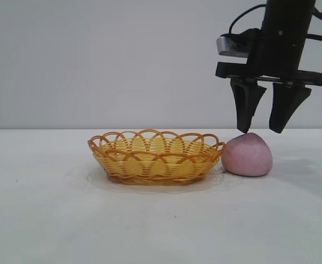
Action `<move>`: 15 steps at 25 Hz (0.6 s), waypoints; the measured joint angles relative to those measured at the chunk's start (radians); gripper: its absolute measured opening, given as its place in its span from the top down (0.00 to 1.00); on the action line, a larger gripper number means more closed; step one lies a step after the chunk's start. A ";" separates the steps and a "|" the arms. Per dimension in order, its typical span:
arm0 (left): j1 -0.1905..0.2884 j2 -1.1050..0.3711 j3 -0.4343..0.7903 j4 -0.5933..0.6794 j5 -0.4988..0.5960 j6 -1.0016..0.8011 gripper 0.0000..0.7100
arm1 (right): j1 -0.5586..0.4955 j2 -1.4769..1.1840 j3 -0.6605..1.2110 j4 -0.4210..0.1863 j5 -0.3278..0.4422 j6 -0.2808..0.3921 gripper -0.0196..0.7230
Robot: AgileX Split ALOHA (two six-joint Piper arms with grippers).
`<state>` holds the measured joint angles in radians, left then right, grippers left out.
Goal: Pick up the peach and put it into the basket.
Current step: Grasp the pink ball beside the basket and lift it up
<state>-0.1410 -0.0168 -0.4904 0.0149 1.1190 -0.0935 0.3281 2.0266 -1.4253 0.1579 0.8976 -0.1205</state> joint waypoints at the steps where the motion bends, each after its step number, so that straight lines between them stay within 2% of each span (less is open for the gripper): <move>1: 0.000 -0.001 0.000 0.000 0.000 0.000 0.53 | 0.000 0.000 0.000 0.012 0.007 -0.006 0.45; 6: 0.000 -0.001 0.000 0.000 0.000 0.002 0.53 | 0.000 0.014 0.000 0.070 0.041 -0.060 0.45; 11: 0.000 -0.001 0.000 0.000 0.000 0.004 0.53 | 0.000 0.070 -0.002 0.080 0.051 -0.097 0.86; 12: 0.000 -0.001 0.000 0.000 0.000 0.004 0.53 | 0.000 0.070 -0.005 0.080 0.049 -0.102 0.90; 13: 0.000 -0.001 0.000 0.000 0.000 0.004 0.53 | 0.000 0.070 -0.009 0.080 0.049 -0.104 0.89; 14: 0.000 -0.001 0.000 0.000 0.000 0.005 0.53 | 0.000 0.066 -0.011 0.080 0.049 -0.104 0.97; 15: 0.000 -0.001 0.000 0.000 0.000 0.005 0.53 | 0.000 0.056 -0.011 0.080 0.047 -0.104 0.97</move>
<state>-0.1410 -0.0174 -0.4904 0.0149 1.1190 -0.0880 0.3281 2.0822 -1.4366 0.2383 0.9445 -0.2241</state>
